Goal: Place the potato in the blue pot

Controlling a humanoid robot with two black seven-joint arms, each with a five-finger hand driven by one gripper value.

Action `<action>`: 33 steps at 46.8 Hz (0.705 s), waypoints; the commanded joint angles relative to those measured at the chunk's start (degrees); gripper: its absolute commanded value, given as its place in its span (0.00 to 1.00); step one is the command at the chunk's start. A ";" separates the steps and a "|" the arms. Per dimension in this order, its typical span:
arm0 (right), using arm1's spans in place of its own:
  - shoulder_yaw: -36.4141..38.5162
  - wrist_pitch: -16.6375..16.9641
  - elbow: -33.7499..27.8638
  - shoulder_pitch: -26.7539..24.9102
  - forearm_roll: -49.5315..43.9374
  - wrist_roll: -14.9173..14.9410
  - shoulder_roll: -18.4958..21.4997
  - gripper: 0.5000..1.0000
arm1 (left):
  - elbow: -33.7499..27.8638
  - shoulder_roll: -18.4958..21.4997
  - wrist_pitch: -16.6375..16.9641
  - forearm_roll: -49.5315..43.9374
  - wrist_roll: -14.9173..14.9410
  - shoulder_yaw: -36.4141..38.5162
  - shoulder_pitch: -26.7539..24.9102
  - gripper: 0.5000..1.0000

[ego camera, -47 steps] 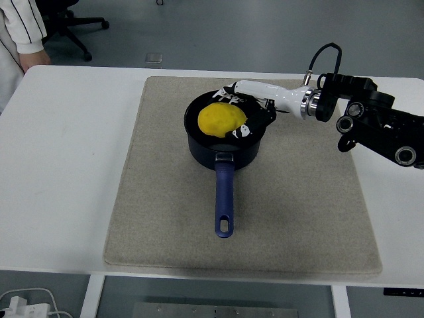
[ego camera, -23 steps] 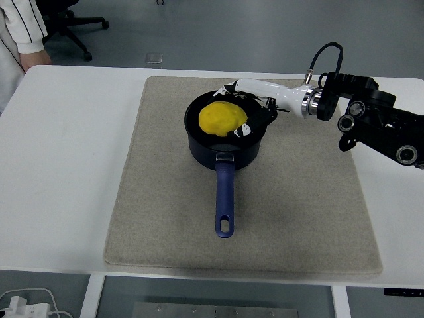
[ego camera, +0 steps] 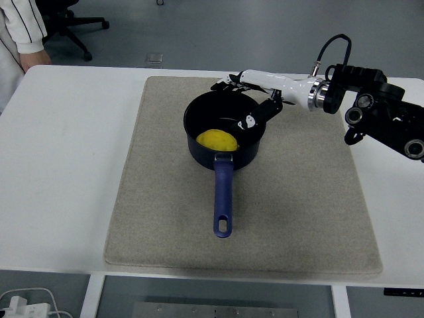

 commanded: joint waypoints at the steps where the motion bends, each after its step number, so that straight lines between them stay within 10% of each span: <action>1: 2.52 1.27 -0.07 -0.17 1.86 -0.01 -0.76 0.79 | 0.00 0.00 0.00 0.01 0.00 0.00 0.00 0.99; 33: 11.93 2.51 -5.87 -8.43 25.95 -0.53 -2.88 0.79 | 0.00 0.00 0.00 0.01 0.00 0.00 0.00 0.99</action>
